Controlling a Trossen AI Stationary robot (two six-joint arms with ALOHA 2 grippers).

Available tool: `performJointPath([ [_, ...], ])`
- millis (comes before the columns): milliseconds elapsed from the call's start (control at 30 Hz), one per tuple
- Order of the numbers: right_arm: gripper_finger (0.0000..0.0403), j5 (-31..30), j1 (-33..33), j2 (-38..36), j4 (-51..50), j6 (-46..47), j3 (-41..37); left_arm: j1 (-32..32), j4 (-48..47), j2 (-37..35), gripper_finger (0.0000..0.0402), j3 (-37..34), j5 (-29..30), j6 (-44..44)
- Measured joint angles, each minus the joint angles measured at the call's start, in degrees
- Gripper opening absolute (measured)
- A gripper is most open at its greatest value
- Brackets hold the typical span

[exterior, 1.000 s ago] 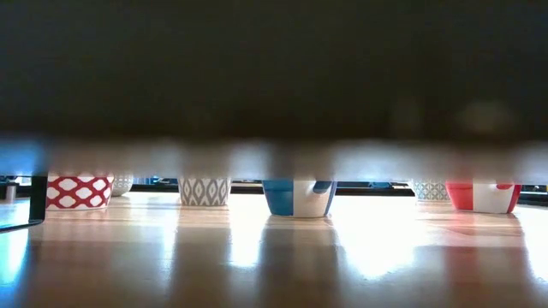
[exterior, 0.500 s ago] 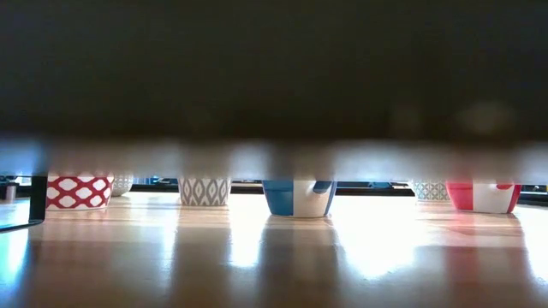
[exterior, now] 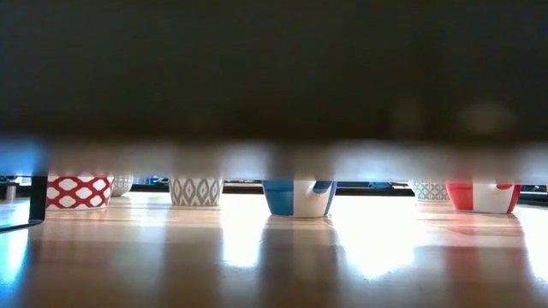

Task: Place coffee mugs
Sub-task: Put the middle left gray pattern mug on the shelf

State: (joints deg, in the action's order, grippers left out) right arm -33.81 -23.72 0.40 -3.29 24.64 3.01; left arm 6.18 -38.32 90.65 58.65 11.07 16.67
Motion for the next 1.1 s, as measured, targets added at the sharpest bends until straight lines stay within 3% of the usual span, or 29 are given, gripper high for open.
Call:
performJointPath([
  [200, 0.0165, 0.0, 0.0, 0.0, 0.0, 0.4, 0.0, 0.2, 0.2, 0.0, 0.0145, 0.0, 0.0, -0.3],
  [467, 0.0165, 0.0, 0.0, 0.0, 0.0, 1.1, 0.0, 0.2, 0.8, -0.2, 0.0019, 0.0, 0.0, -1.7],
  [867, 0.0165, 0.0, 0.0, 0.0, 0.0, 1.0, 0.0, 3.3, -0.3, 0.2, 0.0010, 2.4, -6.2, -2.9],
  [1100, 0.0165, 0.0, 0.0, 0.0, -0.1, 0.7, 0.0, 3.0, -14.5, 0.1, 0.0010, 13.3, -7.3, -5.2],
])
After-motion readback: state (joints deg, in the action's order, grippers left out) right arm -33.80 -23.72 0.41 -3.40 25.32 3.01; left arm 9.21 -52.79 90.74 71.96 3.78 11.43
